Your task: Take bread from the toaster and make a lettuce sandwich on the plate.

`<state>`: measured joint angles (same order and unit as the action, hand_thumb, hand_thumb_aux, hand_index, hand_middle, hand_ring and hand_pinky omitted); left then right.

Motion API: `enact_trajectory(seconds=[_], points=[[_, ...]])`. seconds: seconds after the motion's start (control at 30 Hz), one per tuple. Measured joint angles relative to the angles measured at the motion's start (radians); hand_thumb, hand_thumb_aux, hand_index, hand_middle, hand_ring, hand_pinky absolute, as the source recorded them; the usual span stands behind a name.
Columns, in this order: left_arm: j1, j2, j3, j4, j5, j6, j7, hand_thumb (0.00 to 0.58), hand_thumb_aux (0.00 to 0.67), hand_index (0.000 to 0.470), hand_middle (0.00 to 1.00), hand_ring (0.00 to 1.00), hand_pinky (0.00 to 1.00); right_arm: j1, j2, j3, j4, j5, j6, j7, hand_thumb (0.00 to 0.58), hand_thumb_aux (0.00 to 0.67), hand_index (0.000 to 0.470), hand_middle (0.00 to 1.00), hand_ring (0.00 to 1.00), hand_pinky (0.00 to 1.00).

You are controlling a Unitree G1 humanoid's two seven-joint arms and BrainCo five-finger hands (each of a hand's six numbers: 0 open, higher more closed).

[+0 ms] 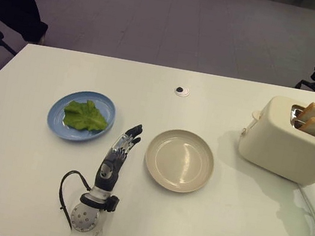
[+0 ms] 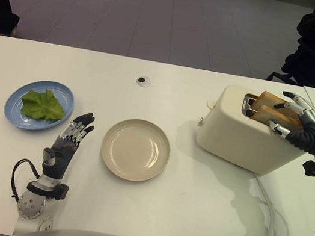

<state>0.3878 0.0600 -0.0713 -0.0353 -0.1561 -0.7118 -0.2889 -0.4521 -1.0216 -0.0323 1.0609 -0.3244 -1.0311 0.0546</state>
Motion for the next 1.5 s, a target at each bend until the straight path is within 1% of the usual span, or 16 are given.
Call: enact_trajectory(seconds=[0.03, 0.07, 0.47, 0.53, 0.63, 0.7, 0.77, 0.87, 0.97, 1.1, 1.17, 1.2, 1.27, 1.37, 1.43, 1.5], points=[[0.000, 0.000, 0.000, 0.001, 0.000, 0.000, 0.000, 0.000, 0.000, 0.000, 0.00, 0.00, 0.00, -0.003, 0.000, 0.000, 0.006, 0.009, -0.005, 0.014, 0.500, 0.420, 0.295, 0.00, 0.00, 0.00], [0.000, 0.000, 0.000, 0.001, 0.000, 0.000, 0.000, 0.000, 0.000, 0.000, 0.00, 0.00, 0.00, -0.006, 0.000, 0.000, 0.009, 0.013, -0.008, 0.024, 0.580, 0.670, 0.470, 0.00, 0.00, 0.00], [-0.001, 0.000, 0.001, 0.009, 0.000, -0.001, 0.000, 0.000, 0.000, 0.000, 0.00, 0.00, 0.00, -0.022, 0.000, -0.005, 0.004, 0.099, -0.053, 0.125, 0.580, 0.670, 0.470, 0.00, 0.00, 0.00], [-0.001, 0.000, 0.001, 0.010, 0.000, -0.001, 0.000, 0.000, 0.000, 0.000, 0.00, 0.00, 0.00, -0.028, 0.001, -0.020, -0.005, 0.164, -0.059, 0.181, 0.580, 0.670, 0.470, 0.00, 0.00, 0.00], [-0.003, -0.001, 0.000, 0.011, 0.000, -0.001, 0.000, 0.000, 0.000, 0.000, 0.00, 0.00, 0.00, -0.040, -0.003, -0.077, -0.050, 0.337, -0.041, 0.328, 0.580, 0.670, 0.470, 0.00, 0.00, 0.00], [-0.003, -0.003, 0.000, 0.012, 0.001, -0.002, 0.001, 0.000, 0.000, 0.000, 0.00, 0.00, 0.00, -0.048, -0.010, -0.119, -0.113, 0.485, 0.023, 0.463, 0.580, 0.670, 0.470, 0.00, 0.00, 0.00], [-0.003, -0.005, 0.000, 0.012, 0.010, -0.005, 0.004, 0.000, 0.000, 0.000, 0.00, 0.00, 0.00, -0.066, -0.011, -0.165, -0.235, 0.649, 0.116, 0.589, 0.580, 0.670, 0.470, 0.00, 0.00, 0.00], [-0.006, -0.006, -0.001, 0.016, 0.018, -0.007, 0.009, 0.000, 0.000, 0.000, 0.00, 0.00, 0.00, -0.078, -0.004, -0.197, -0.447, 0.799, 0.263, 0.682, 0.580, 0.670, 0.470, 0.00, 0.00, 0.00], [-0.015, -0.007, -0.002, 0.018, 0.019, -0.008, 0.012, 0.000, 0.000, 0.000, 0.00, 0.00, 0.00, -0.029, 0.049, -0.183, -0.691, 0.877, 0.447, 0.690, 0.580, 0.670, 0.470, 0.00, 0.00, 0.00], [-0.034, -0.006, -0.003, 0.040, 0.019, -0.009, 0.014, 0.000, 0.000, 0.000, 0.00, 0.00, 0.00, 0.023, 0.173, -0.078, -1.003, 0.929, 0.728, 0.639, 0.580, 0.670, 0.470, 0.00, 0.00, 0.00], [-0.039, -0.005, -0.003, 0.045, 0.019, -0.011, 0.014, 0.000, 0.000, 0.000, 0.00, 0.00, 0.00, 0.024, 0.218, -0.035, -1.079, 0.941, 0.824, 0.620, 0.580, 0.670, 0.470, 0.00, 0.00, 0.00], [-0.042, -0.005, -0.003, 0.051, 0.019, -0.011, 0.014, 0.000, 0.000, 0.000, 0.00, 0.00, 0.00, 0.024, 0.259, 0.010, -1.122, 0.943, 0.907, 0.606, 0.580, 0.670, 0.470, 0.00, 0.00, 0.00], [-0.049, -0.005, -0.004, 0.055, 0.019, -0.011, 0.014, 0.000, 0.000, 0.000, 0.00, 0.00, 0.00, 0.030, 0.316, 0.084, -1.143, 0.916, 1.001, 0.600, 0.580, 0.670, 0.470, 0.00, 0.00, 0.00], [-0.051, -0.004, -0.005, 0.055, 0.019, -0.012, 0.014, 0.000, 0.000, 0.000, 0.00, 0.00, 0.00, 0.044, 0.385, 0.172, -1.116, 0.823, 1.075, 0.594, 0.580, 0.670, 0.470, 0.00, 0.00, 0.00], [-0.052, -0.004, -0.007, 0.055, 0.019, -0.012, 0.015, 0.000, 0.000, 0.000, 0.00, 0.00, 0.00, 0.055, 0.446, 0.244, -1.051, 0.743, 1.108, 0.589, 0.580, 0.670, 0.470, 0.00, 0.00, 0.00], [-0.052, -0.004, -0.007, 0.055, 0.020, -0.012, 0.015, 0.000, 0.000, 0.000, 0.00, 0.00, 0.00, 0.060, 0.500, 0.296, -0.977, 0.659, 1.109, 0.586, 0.580, 0.670, 0.470, 0.00, 0.00, 0.00]])
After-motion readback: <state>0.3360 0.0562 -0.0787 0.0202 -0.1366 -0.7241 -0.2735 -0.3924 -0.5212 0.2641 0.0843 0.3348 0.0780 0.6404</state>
